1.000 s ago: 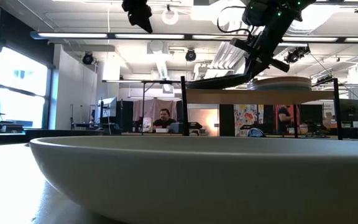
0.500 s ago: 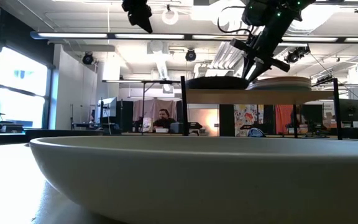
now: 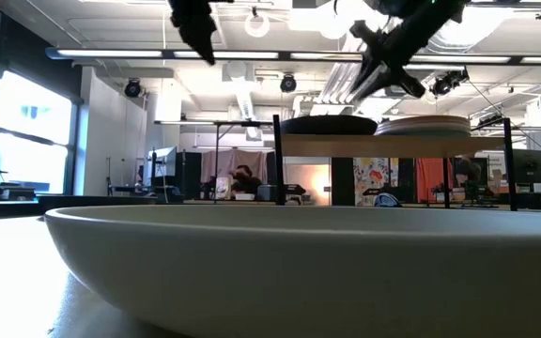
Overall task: Place and stack plates onto a shelf
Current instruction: Stack the black plate on top of the black plate on the shelf
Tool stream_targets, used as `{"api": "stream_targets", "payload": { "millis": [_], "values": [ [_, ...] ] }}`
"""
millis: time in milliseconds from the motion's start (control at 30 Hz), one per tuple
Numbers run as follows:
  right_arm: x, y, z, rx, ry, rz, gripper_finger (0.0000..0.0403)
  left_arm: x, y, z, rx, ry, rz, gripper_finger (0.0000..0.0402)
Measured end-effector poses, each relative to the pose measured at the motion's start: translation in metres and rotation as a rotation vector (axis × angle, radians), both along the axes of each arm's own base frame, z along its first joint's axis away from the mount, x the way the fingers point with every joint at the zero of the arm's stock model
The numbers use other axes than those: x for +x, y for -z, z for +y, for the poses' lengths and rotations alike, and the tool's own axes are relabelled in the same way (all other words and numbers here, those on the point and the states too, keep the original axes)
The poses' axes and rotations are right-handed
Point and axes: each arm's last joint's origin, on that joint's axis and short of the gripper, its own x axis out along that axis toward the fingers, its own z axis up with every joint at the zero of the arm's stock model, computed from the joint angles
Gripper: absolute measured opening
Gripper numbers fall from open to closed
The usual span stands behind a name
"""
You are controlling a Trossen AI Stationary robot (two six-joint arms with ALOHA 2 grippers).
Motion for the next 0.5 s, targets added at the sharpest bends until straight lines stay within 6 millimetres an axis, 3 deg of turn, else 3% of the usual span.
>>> {"api": "stream_targets", "payload": {
  "millis": [300, 500],
  "values": [
    [0.015, -0.012, 0.032, -0.004, -0.156, -0.1, 0.0071, -0.019, 0.016, 0.011, -0.41, -0.215, -0.107, 0.0127],
    [0.019, -0.012, 0.041, -0.013, -0.181, -0.094, 0.0071, -0.026, 0.04, 0.02, -0.501, -0.372, -0.069, 0.0127]
  ]
}}
